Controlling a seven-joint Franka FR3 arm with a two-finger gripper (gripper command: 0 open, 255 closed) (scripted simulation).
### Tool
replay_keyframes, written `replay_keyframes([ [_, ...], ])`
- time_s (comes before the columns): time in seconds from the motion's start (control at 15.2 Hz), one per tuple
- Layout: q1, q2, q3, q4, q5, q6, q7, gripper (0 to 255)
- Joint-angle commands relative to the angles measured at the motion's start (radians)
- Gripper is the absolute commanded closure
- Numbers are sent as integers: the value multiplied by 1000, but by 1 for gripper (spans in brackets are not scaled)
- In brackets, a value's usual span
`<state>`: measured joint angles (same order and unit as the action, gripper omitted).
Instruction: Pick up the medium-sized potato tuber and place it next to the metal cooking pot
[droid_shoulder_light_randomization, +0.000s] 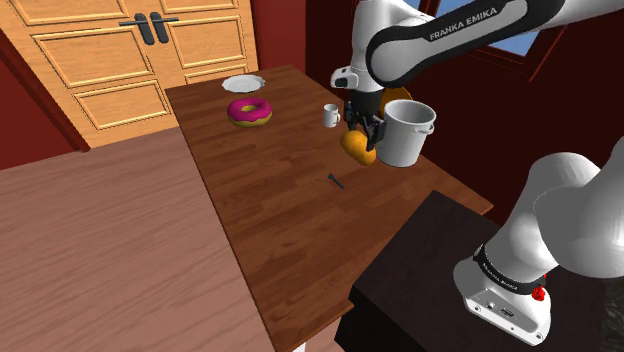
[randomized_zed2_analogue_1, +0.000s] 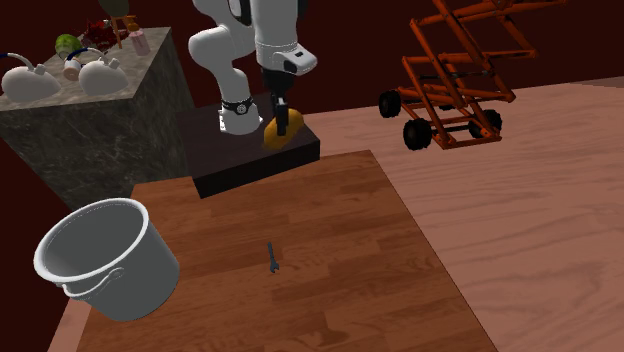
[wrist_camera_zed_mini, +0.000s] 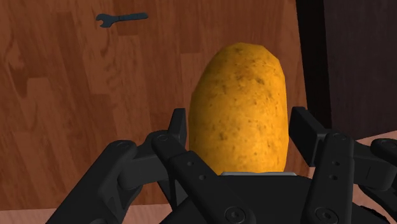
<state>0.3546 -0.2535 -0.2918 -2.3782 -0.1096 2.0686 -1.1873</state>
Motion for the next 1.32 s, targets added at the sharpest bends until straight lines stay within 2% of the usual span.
replay_keyframes([
  [0.0, -12, 53, -29, 51, 6, 3, -48, 255],
  [0.66, -92, 369, -137, 400, 119, -41, -300, 255],
  [0.92, -149, 512, -154, 576, 183, -87, -391, 255],
  [1.25, -245, 706, -154, 844, 260, -175, -484, 255],
])
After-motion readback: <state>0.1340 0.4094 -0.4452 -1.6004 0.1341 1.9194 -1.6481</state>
